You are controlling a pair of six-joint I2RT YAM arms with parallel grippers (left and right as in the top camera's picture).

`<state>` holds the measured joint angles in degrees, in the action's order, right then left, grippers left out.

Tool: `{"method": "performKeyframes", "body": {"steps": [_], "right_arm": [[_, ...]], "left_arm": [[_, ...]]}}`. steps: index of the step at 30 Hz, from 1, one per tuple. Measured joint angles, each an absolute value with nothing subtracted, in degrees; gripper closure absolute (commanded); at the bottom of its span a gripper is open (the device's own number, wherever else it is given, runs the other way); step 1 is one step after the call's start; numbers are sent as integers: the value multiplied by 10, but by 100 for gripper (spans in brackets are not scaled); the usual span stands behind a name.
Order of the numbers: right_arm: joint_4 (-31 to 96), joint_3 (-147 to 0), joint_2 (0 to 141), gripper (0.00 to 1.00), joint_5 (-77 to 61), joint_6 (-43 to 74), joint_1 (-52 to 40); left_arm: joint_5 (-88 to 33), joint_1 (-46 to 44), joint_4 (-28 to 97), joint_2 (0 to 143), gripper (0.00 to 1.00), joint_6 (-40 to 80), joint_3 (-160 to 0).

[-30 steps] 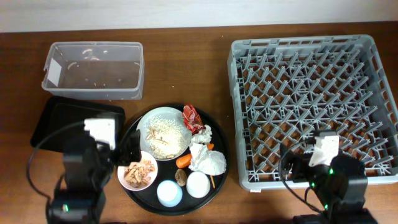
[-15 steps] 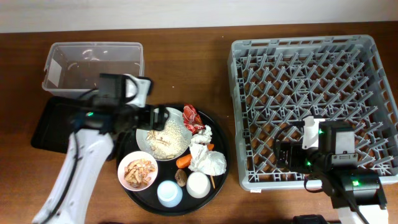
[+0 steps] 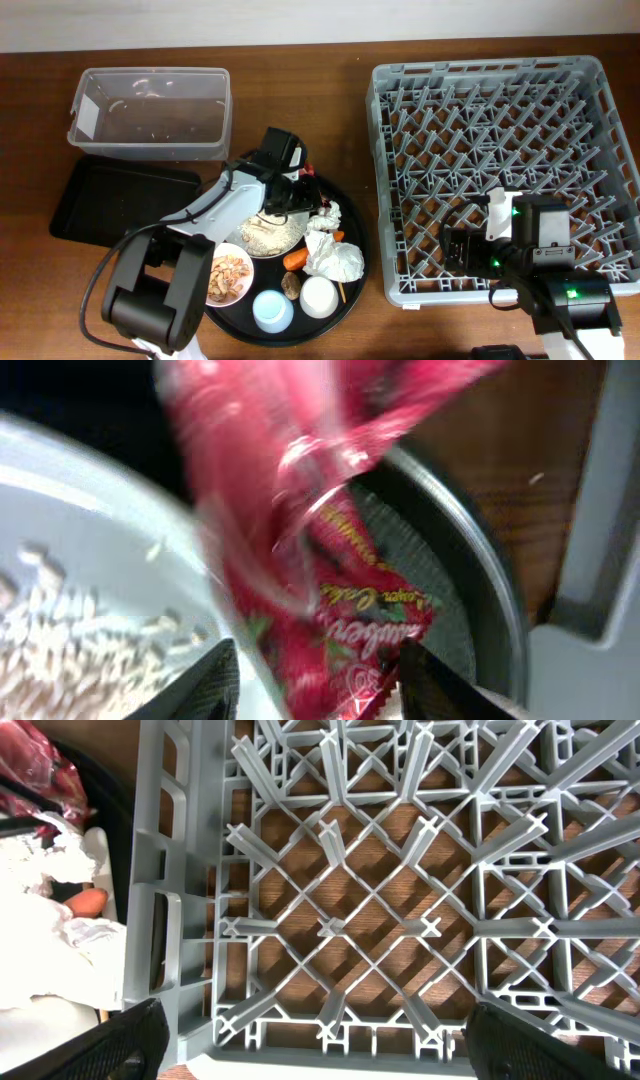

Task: Sort waste into correct bins and load items into the dishwasher rack
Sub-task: 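Grasp the red wrapper with the left gripper and drop it in the clear bin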

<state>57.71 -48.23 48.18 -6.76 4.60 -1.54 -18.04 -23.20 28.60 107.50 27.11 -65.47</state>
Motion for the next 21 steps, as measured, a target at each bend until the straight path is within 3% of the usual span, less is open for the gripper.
{"method": "performKeyframes", "body": {"steps": [4,6,7,14,17,21], "right_arm": [[579,-482,482,2,-68,47,-15],[579,-482,482,1,-68,48,-15],[579,-482,482,2,-68,48,-15],[579,-482,482,2,-68,48,-15],[579,-482,482,2,-68,48,-15],[579,-482,482,2,-68,48,-15]], "left_arm": [[-180,-232,268,1075,71,276,-655],[-180,-232,267,1075,73,278,-655],[-180,-232,267,1075,79,279,-655],[-175,-232,280,1062,84,281,-659],[-162,-232,293,1055,99,279,-660],[-133,-232,295,1013,99,264,-660]]}}
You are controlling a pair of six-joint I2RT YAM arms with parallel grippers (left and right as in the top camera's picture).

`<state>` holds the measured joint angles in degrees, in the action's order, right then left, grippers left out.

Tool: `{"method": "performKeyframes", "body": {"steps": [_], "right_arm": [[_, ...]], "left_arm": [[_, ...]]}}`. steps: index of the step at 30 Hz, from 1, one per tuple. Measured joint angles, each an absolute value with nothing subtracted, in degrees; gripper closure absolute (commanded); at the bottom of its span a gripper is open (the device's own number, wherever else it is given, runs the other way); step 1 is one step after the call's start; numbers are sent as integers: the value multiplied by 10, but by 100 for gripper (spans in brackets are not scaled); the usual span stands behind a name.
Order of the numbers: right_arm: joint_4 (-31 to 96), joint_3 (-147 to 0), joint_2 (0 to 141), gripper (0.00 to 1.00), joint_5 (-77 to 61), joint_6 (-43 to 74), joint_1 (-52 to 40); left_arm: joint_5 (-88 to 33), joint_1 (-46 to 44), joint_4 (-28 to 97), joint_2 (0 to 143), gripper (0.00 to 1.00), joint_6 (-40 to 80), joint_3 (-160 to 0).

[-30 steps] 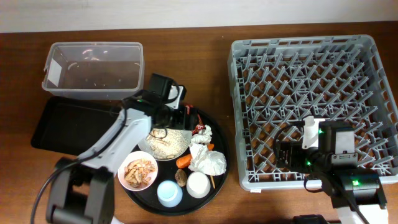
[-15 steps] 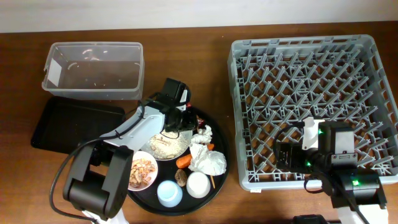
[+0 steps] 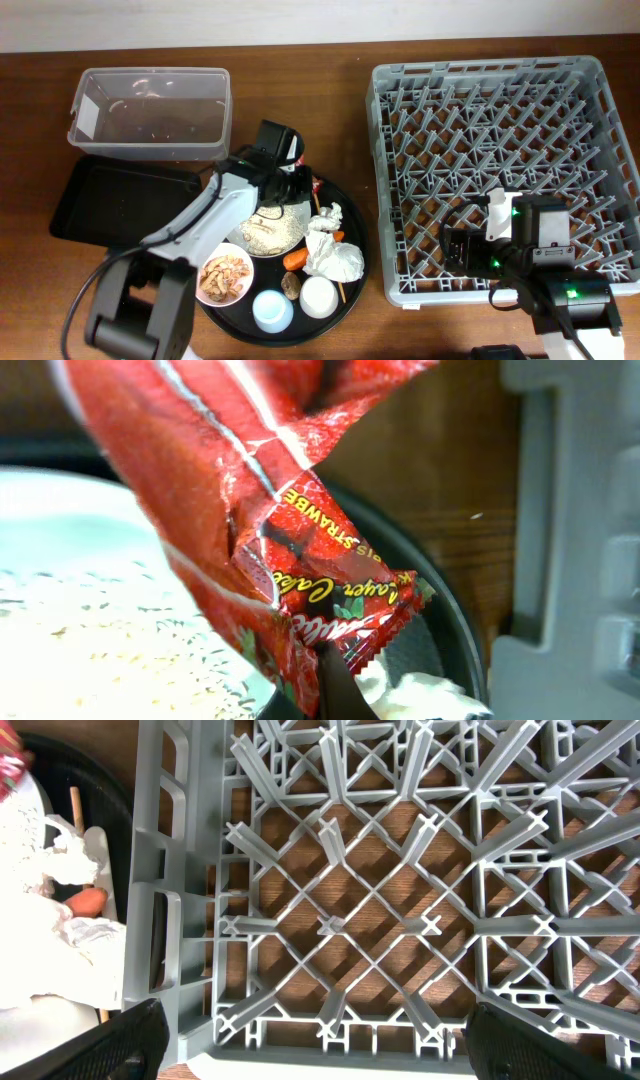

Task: Sort waste into correct bins and load items into the dishwasher rack
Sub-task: 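Grasp the red wrapper with the left gripper and drop it in the clear bin, then grasp the white tissue with the left gripper and drop it in the clear bin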

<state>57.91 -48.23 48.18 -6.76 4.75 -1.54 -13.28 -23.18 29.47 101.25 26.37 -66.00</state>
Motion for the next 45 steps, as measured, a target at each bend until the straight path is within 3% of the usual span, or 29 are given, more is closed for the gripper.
{"method": "performKeyframes", "body": {"steps": [4,7,12,16,17,18,22,24,28,32,35,39,40,42,45], "right_arm": [[579,-482,482,2,-68,48,-15],[579,-482,482,2,-68,47,-15],[580,-482,482,2,-68,48,-15],[580,-482,482,2,-68,48,-15],[582,-482,482,2,-68,48,-15],[583,-482,482,2,-68,48,-15],[583,-482,482,2,-68,48,-15],[583,-482,482,2,-68,48,-15],[584,-483,482,2,-81,48,-15],[585,-484,482,2,-88,48,-15],[586,-484,482,2,-75,60,-15],[591,-484,482,2,-38,91,-15],[592,-484,482,1,-36,91,-15],[597,-484,482,2,-34,92,-15],[598,-485,482,2,-34,93,-15]], "left_arm": [[-98,-223,295,949,99,240,-660],[-50,-147,291,901,99,222,-687],[-10,14,176,900,99,198,-712],[-2,54,95,966,99,192,-714],[-1,56,74,997,73,192,-714],[-1,56,68,1016,32,192,-714],[1,56,61,1030,23,147,-714],[1,56,86,1030,1,112,-719],[6,14,303,990,1,88,-758],[-44,-134,488,905,1,85,-770],[-78,-227,544,909,1,85,-748],[-88,-317,527,920,6,85,-676],[-88,-326,500,924,18,85,-654],[-88,-331,460,943,27,84,-633],[-88,-332,435,980,52,84,-632]]}}
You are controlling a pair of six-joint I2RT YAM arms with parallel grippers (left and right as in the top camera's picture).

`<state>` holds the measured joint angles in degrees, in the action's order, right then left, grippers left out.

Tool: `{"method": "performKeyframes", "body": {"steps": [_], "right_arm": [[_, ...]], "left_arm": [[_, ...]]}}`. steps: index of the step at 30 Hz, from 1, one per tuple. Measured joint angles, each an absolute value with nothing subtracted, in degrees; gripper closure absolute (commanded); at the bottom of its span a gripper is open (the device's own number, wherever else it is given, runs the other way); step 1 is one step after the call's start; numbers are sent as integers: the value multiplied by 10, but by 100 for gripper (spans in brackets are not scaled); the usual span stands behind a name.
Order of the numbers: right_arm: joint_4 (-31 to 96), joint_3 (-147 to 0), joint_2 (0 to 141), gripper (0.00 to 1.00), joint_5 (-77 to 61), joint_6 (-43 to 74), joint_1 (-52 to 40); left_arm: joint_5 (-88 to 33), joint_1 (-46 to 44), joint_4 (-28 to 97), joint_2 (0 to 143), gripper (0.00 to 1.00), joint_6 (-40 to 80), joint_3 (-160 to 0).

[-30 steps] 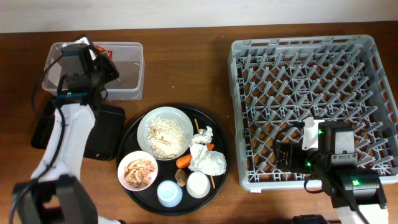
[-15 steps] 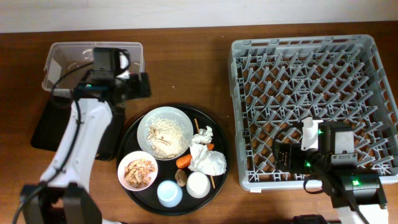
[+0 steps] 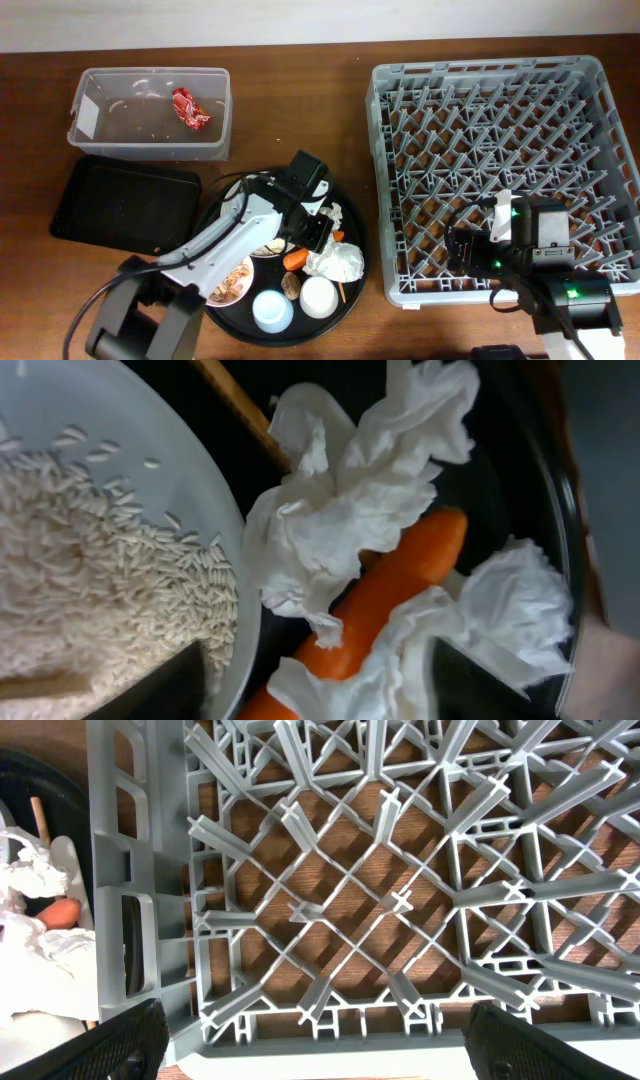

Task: Sort waste into correct bins and load items into the dishwasher rack
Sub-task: 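Grasp the white tissue with the left gripper and drop it in the clear bin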

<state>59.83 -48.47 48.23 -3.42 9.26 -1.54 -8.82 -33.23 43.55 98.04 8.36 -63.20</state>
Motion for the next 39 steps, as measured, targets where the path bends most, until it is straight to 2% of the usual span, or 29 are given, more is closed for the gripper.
{"method": "performKeyframes", "body": {"steps": [1,2,3,7,10,13,15,17,19,21,22,23,24,25,26,29,31,33,34,36,39], "right_arm": [[598,-485,482,2,-34,93,-15],[598,-485,482,2,-34,93,-15],[598,-485,482,2,-34,93,-15],[598,-485,482,1,-34,92,-15],[599,-485,482,2,-34,93,-15],[599,-485,482,2,-30,93,-15],[600,-485,482,2,-29,93,-15],[598,-485,482,2,-28,93,-15],[599,-486,482,2,-28,93,-15],[598,-486,483,2,-28,93,-15],[598,-486,482,2,-28,93,-15],[600,-486,482,2,-28,93,-15],[599,-486,482,2,-28,93,-15],[599,-486,482,2,-28,93,-15],[599,-486,482,2,-28,93,-15],[599,-487,482,1,-28,93,-15],[599,-488,482,2,-28,93,-15],[599,-488,482,2,-28,93,-16],[598,-488,482,2,-28,93,-15],[599,-488,482,2,-28,93,-15],[599,-488,482,2,-28,93,-15]], "left_arm": [[-89,-333,434,987,80,82,-632],[-91,-334,434,991,95,84,-632],[-92,-335,434,992,99,85,-632],[-92,-337,443,992,99,84,-633],[-62,-334,513,979,99,84,-684],[-16,-262,522,891,99,84,-781],[13,-191,477,865,99,84,-801],[46,-76,371,867,99,83,-801],[50,-24,260,879,99,84,-801],[57,12,218,906,99,84,-802],[58,26,162,959,99,83,-806],[59,29,151,986,97,83,-804],[59,31,132,1030,71,84,-804],[58,31,130,1050,23,84,-804],[55,30,129,1065,1,83,-804],[-9,30,169,1053,1,83,-804],[-50,3,291,979,1,84,-803],[-64,-85,420,928,1,84,-812],[-70,-138,447,932,1,84,-810],[-77,-253,478,968,0,84,-797],[-75,-339,478,1037,1,84,-793]]}}
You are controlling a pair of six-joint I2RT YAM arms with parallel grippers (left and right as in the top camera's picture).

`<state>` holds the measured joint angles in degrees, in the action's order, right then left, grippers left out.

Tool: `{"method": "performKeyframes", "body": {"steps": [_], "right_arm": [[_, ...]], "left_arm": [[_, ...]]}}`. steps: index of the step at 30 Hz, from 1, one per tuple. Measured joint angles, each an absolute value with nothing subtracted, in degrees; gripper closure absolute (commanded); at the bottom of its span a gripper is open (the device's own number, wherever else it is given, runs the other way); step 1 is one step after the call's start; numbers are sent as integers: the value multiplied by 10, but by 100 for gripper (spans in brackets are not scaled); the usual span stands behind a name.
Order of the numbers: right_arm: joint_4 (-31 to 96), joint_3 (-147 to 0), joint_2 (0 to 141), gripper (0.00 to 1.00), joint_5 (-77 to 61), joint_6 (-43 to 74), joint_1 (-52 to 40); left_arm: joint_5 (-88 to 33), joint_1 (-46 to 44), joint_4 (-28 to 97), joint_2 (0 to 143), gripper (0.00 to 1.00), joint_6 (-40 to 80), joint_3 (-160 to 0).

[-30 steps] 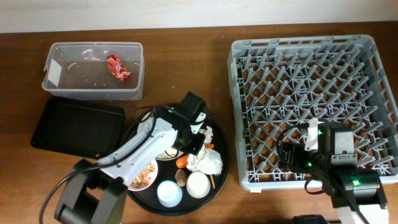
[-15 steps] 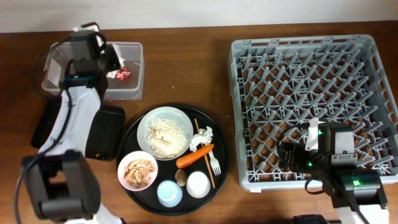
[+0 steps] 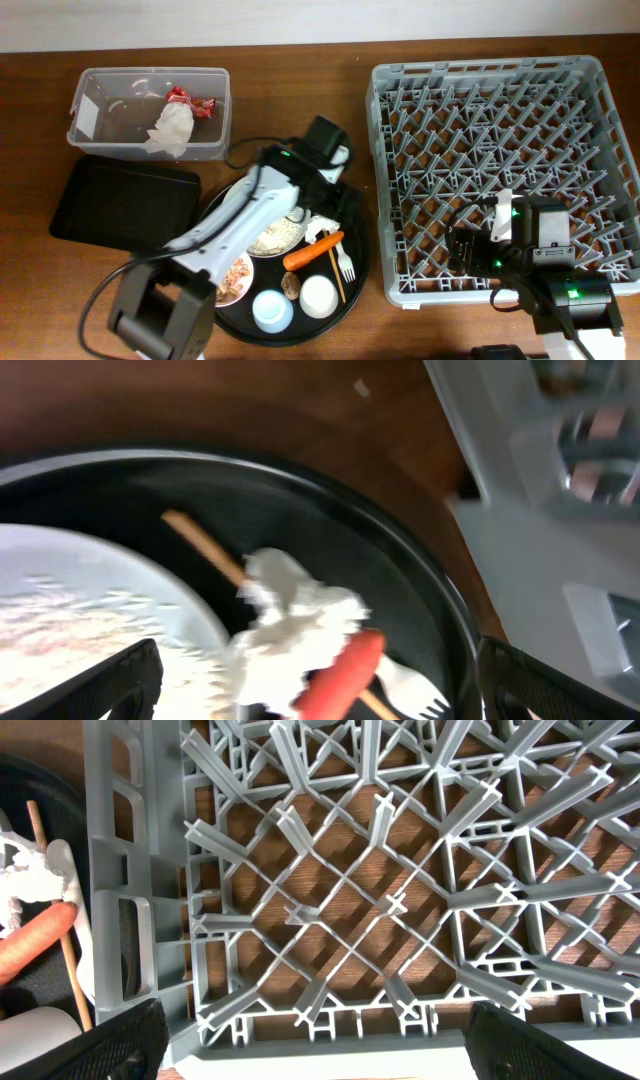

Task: Sort waste into correct bins and load items into the dishwasher rack

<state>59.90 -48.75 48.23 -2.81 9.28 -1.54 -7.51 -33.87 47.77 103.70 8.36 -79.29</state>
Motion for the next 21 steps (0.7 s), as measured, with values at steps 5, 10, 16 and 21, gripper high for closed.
{"method": "performKeyframes", "body": {"steps": [5,10,16,21], "right_arm": [[601,-488,482,2,-28,93,-15],[601,-488,482,2,-28,93,-15],[602,-488,482,1,-28,93,-15],[603,-488,482,2,-28,93,-15]], "left_arm": [[-30,-385,450,1129,64,85,-791],[-17,-385,414,1131,99,85,-789],[62,-302,469,1004,99,85,-860],[100,-39,334,963,99,85,-873]]}}
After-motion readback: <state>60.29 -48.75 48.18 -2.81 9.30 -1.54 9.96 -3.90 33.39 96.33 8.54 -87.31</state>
